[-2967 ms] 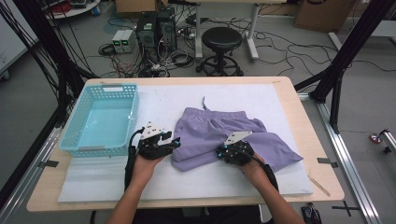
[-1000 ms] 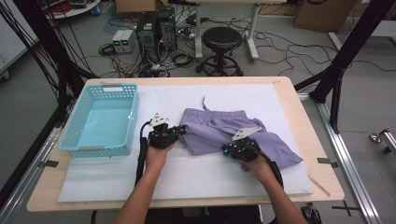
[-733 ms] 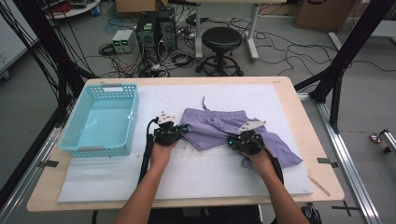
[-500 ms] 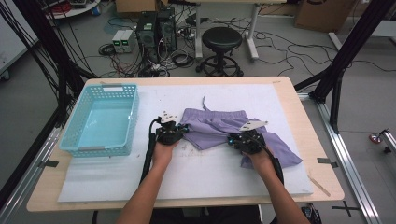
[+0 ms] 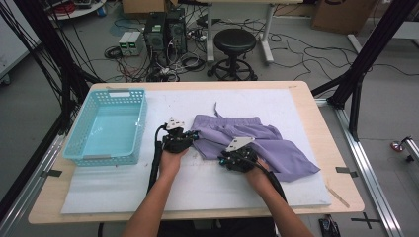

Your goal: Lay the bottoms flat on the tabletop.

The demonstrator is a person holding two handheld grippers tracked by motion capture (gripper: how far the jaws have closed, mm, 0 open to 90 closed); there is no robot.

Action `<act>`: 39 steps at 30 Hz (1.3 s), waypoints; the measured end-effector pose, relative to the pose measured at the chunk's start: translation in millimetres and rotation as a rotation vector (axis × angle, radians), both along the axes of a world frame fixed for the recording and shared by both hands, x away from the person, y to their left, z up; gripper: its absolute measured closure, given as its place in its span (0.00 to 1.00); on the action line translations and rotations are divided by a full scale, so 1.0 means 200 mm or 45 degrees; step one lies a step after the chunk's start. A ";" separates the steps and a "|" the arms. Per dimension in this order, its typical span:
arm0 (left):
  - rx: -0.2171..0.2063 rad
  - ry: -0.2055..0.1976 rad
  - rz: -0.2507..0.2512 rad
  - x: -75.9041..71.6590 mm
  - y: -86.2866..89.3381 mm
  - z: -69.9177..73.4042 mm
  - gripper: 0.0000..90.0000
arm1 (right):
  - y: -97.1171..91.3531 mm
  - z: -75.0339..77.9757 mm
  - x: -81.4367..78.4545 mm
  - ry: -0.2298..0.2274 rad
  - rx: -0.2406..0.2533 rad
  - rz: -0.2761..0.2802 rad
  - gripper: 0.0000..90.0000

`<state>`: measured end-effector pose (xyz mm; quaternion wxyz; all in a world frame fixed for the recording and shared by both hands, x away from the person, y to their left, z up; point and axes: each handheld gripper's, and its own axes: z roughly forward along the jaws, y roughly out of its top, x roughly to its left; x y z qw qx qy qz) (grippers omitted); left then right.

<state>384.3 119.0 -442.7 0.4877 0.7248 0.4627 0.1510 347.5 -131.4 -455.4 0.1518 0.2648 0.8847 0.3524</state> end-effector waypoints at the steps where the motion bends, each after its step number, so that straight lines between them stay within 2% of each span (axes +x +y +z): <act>1: 0.001 0.001 -0.011 -0.01 0.01 0.00 0.95 | 0.00 0.00 0.00 0.000 0.000 0.000 0.97; 3: 0.017 -0.005 -0.036 -0.03 0.01 0.01 0.95 | -0.02 0.01 -0.01 0.014 -0.005 0.031 1.00; 4: 0.025 -0.024 -0.063 -0.05 0.02 0.02 0.95 | -0.06 0.01 -0.02 0.071 0.021 0.065 1.00; 5: 0.025 -0.024 -0.063 -0.05 0.02 0.02 0.95 | -0.06 0.01 -0.02 0.071 0.021 0.065 1.00; 6: 0.016 -0.029 -0.093 -0.08 0.03 0.04 0.95 | -0.12 0.02 -0.04 0.118 0.073 0.094 1.00; 7: 0.016 -0.029 -0.093 -0.08 0.03 0.04 0.95 | -0.15 0.03 -0.05 0.133 0.113 0.114 1.00; 8: 0.021 -0.028 -0.113 -0.10 0.03 0.04 0.95 | -0.15 0.03 -0.05 0.133 0.113 0.114 1.00; 9: 0.031 -0.033 -0.126 -0.11 0.03 0.04 0.95 | -0.22 0.07 -0.07 0.155 0.178 0.142 1.00; 11: 0.046 -0.033 -0.140 -0.14 0.04 0.04 0.94 | -0.24 0.08 -0.07 0.146 0.180 0.128 1.00; 13: 0.034 -0.027 -0.137 -0.15 0.05 0.02 0.94 | -0.30 0.10 -0.08 0.120 0.185 0.081 1.00; 14: 0.018 -0.021 -0.130 -0.15 0.05 0.02 0.94 | -0.30 0.10 -0.08 0.120 0.185 0.081 1.00; 15: 0.010 -0.017 -0.128 -0.15 0.05 0.02 0.94 | -0.29 0.09 -0.09 0.108 0.183 0.073 0.94; 16: -0.023 -0.018 -0.124 -0.15 0.05 0.02 0.94 | -0.26 0.08 -0.09 0.093 0.173 0.054 0.80; 17: -0.023 -0.018 -0.124 -0.15 0.05 0.02 0.94 | -0.23 0.08 -0.09 0.087 0.168 0.047 0.80; 18: -0.030 -0.021 -0.126 -0.15 0.05 0.03 0.94 | -0.20 0.07 -0.08 0.067 0.157 0.039 0.64; 20: -0.044 -0.026 -0.132 -0.15 0.05 0.04 0.94 | -0.13 0.05 -0.07 0.051 0.137 0.039 0.57; 21: -0.044 -0.023 -0.134 -0.15 0.05 0.04 0.94 | -0.09 0.03 -0.06 0.043 0.108 0.039 0.55; 22: -0.044 -0.023 -0.134 -0.15 0.05 0.04 0.94 | -0.09 0.03 -0.06 0.043 0.108 0.039 0.55; 23: -0.049 -0.023 -0.134 -0.15 0.05 0.04 0.94 | -0.03 -0.01 -0.04 0.054 0.034 0.051 0.57; 24: -0.055 -0.022 -0.139 -0.15 0.06 0.04 0.94 | -0.02 -0.01 -0.04 0.041 0.040 0.070 0.70; 25: -0.057 -0.023 -0.142 -0.15 0.06 0.04 0.94 | -0.03 0.00 -0.04 0.048 0.042 0.073 0.89; 26: -0.057 -0.023 -0.142 -0.15 0.06 0.04 0.94 | -0.03 0.00 -0.04 0.037 0.026 0.070 0.98; 29: -0.063 -0.027 -0.198 -0.19 0.07 0.06 0.94 | -0.06 0.02 -0.05 0.093 0.015 0.114 1.00; 30: -0.063 -0.027 -0.198 -0.19 0.07 0.06 0.94 | -0.06 0.02 -0.05 0.093 0.015 0.114 1.00; 31: -0.073 -0.037 -0.220 -0.21 0.07 0.07 0.94 | -0.12 0.05 -0.08 0.124 0.072 0.167 1.00; 32: -0.078 -0.055 -0.262 -0.24 0.08 0.09 0.94 | -0.15 0.07 -0.09 0.156 0.119 0.191 1.00; 34: -0.075 -0.065 -0.290 -0.26 0.08 0.09 0.94 | -0.22 0.11 -0.09 0.180 0.195 0.229 1.00; 36: -0.062 -0.064 -0.295 -0.27 0.08 0.08 0.94 | -0.24 0.12 -0.09 0.189 0.220 0.232 1.00; 37: -0.058 -0.056 -0.296 -0.27 0.07 0.07 0.94 | -0.27 0.14 -0.09 0.209 0.238 0.214 1.00; 38: -0.055 -0.050 -0.287 -0.26 0.06 0.06 0.94 | -0.31 0.14 -0.05 0.234 0.282 0.152 1.00; 39: -0.048 -0.044 -0.274 -0.26 0.05 0.05 0.94 | -0.31 0.14 -0.05 0.234 0.282 0.152 1.00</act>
